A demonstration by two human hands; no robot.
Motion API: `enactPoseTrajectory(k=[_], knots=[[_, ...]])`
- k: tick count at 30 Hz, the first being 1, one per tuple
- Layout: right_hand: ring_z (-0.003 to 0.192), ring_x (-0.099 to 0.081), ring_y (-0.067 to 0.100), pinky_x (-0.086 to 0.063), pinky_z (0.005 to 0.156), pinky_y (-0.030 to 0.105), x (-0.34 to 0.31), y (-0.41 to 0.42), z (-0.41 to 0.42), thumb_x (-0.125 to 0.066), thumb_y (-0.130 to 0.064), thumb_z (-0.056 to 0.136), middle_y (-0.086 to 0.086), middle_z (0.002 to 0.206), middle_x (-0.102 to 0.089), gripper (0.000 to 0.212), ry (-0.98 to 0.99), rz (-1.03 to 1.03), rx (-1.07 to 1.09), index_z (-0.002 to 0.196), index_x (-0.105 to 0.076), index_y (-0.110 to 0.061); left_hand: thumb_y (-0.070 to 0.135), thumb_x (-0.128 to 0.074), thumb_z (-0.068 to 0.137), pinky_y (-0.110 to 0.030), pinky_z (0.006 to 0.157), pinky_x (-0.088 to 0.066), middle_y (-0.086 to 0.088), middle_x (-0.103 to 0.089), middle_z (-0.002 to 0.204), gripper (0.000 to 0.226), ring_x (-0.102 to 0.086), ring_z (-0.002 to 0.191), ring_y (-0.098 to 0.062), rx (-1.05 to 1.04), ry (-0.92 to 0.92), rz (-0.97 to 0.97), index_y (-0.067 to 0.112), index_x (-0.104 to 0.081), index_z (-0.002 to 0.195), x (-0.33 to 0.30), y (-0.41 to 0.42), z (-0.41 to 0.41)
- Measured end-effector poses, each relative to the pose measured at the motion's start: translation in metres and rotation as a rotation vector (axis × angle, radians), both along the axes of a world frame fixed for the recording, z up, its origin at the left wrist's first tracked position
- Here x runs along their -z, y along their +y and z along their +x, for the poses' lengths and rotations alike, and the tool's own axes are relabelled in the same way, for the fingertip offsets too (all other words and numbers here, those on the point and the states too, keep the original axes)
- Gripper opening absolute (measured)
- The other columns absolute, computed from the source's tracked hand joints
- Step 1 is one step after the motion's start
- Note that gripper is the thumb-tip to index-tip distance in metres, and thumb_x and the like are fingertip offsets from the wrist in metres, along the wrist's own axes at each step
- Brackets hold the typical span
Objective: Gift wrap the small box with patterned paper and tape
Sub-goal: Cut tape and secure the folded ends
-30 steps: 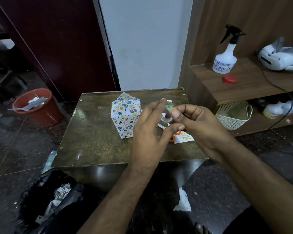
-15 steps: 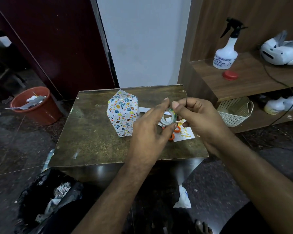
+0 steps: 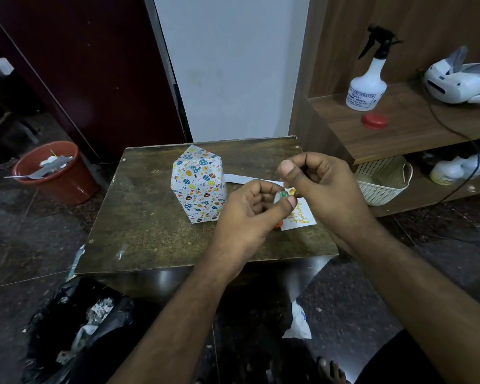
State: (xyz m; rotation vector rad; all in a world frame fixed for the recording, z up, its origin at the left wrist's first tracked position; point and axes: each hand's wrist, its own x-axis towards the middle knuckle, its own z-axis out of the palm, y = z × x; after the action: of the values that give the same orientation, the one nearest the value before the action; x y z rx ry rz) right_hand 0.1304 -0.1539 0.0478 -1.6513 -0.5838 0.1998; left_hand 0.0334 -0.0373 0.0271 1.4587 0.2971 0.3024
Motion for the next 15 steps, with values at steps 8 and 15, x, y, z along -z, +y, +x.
enactPoseTrajectory(k=[8, 15], knots=[[0.071, -0.062, 0.013, -0.053, 0.066, 0.029, -0.0026, 0.0001, -0.002, -0.069, -0.021, 0.099, 0.019, 0.081, -0.069, 0.017, 0.002, -0.025, -0.008, 0.089, -0.074, -0.009, 0.015, -0.079, 0.09, -0.053, 0.081, -0.061, -0.025, -0.075, 0.094, 0.024, -0.072, 0.096, -0.046, -0.002, -0.012, -0.032, 0.003, -0.059, 0.094, -0.0012, -0.0037, -0.0005], [0.071, -0.07, 0.016, -0.059, 0.075, 0.046, 0.0002, -0.0015, 0.0019, -0.07, -0.025, 0.098, 0.009, 0.079, -0.073, 0.015, -0.022, -0.063, 0.004, 0.088, -0.074, -0.014, 0.018, -0.081, 0.085, -0.038, 0.077, -0.059, -0.03, -0.069, 0.104, 0.029, -0.068, 0.099, -0.05, -0.049, -0.036, -0.017, 0.005, -0.061, 0.1, 0.0034, -0.0048, 0.0007]])
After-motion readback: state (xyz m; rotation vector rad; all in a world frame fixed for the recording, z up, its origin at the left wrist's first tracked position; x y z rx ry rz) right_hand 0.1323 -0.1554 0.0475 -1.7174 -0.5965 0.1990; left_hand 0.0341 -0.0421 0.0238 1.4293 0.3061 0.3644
